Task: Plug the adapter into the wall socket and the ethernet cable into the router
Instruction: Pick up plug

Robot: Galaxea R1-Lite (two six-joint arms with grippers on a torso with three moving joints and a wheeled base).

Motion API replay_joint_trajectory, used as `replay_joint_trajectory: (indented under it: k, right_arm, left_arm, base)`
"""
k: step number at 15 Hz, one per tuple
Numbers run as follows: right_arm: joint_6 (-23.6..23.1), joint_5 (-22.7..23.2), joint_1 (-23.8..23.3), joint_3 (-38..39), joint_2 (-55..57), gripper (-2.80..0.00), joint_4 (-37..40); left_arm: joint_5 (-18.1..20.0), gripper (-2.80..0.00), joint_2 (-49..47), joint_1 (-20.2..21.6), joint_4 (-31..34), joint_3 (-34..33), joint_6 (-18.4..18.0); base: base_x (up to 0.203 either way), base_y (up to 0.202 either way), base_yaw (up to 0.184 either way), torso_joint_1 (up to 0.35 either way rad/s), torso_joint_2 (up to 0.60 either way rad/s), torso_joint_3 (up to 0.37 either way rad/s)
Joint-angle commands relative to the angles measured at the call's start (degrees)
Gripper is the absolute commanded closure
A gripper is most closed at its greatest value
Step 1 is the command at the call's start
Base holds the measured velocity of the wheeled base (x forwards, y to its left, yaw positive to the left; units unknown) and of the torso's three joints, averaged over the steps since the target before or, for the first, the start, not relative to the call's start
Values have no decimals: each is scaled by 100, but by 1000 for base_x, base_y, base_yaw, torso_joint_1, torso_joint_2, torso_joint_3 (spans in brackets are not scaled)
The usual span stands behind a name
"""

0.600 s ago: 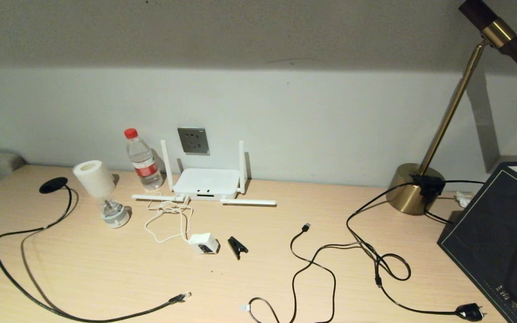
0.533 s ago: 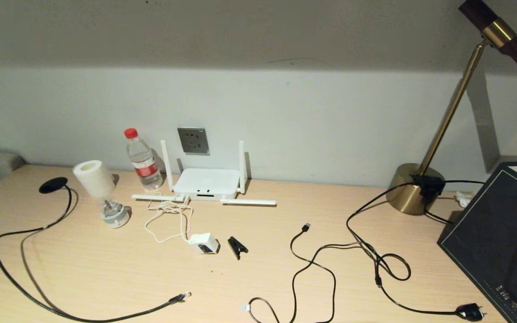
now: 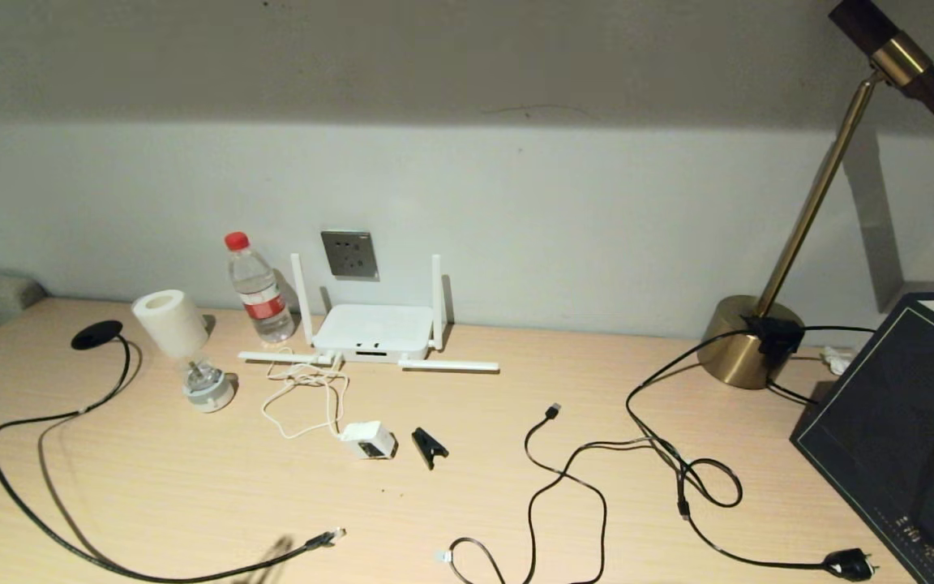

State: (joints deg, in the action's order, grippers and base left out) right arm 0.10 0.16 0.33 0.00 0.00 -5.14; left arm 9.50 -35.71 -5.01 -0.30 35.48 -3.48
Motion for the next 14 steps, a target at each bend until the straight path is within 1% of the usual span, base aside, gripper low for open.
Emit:
replay_joint_trajectory:
  k: [1,2,3,5,6,7,8,10,11,12,13,14]
  right_arm:
    - [-1,2,2,202,9,0,-4]
    - [-1,2,2,202,9,0,-4]
    - [-1,2,2,202,9,0,-4]
    - [-1,2,2,202,9,0,-4]
    - [-1,2,2,202,9,0,-4]
    - [-1,2,2,202,9,0,-4]
    - [-1,2,2,202,9,0,-4]
    - [-1,2,2,202,9,0,-4]
    - [-1,2,2,202,9,0,-4]
    - [-1,2,2,202,9,0,-4]
    - [-1,2,2,202,9,0,-4]
    - [-1,2,2,202,9,0,-4]
  left_arm:
    - [147,0,-2597,-93,-72,836,-600]
    - [304,0,-3304,-73,-145,1141,-1082]
    - [577,0,-4018,-42,-227,1466,-1649]
    - [1446,0,-5177,2,-281,2063,-2781]
    - [1835,0,-5661,17,-207,2342,-3422]
    - [2119,0,-6115,29,-22,2629,-4189]
    - [2299,0,-6531,38,223,2940,-4981]
    - [2492,0,-7145,19,847,3686,-6301]
    - [2548,0,-7213,-25,1242,3887,-6659]
    - [2574,-280,-7177,-67,1546,4017,-6790]
    - [2578,-280,-7137,-97,1920,4154,-6919]
    - [2570,-280,-7125,-110,2235,4260,-7129]
  base:
    - [0,0,0,0,0,0]
    - [0,0,0,0,0,0]
    - [0,0,0,0,0,0]
    - [0,0,0,0,0,0]
    - [0,0,0,0,0,0]
    - [0,0,0,0,0,0]
    - [0,0,0,0,0,0]
    - [0,0,0,0,0,0]
    - [0,0,0,0,0,0]
    - [0,0,0,0,0,0]
    - [0,0,0,0,0,0]
    - [0,0,0,0,0,0]
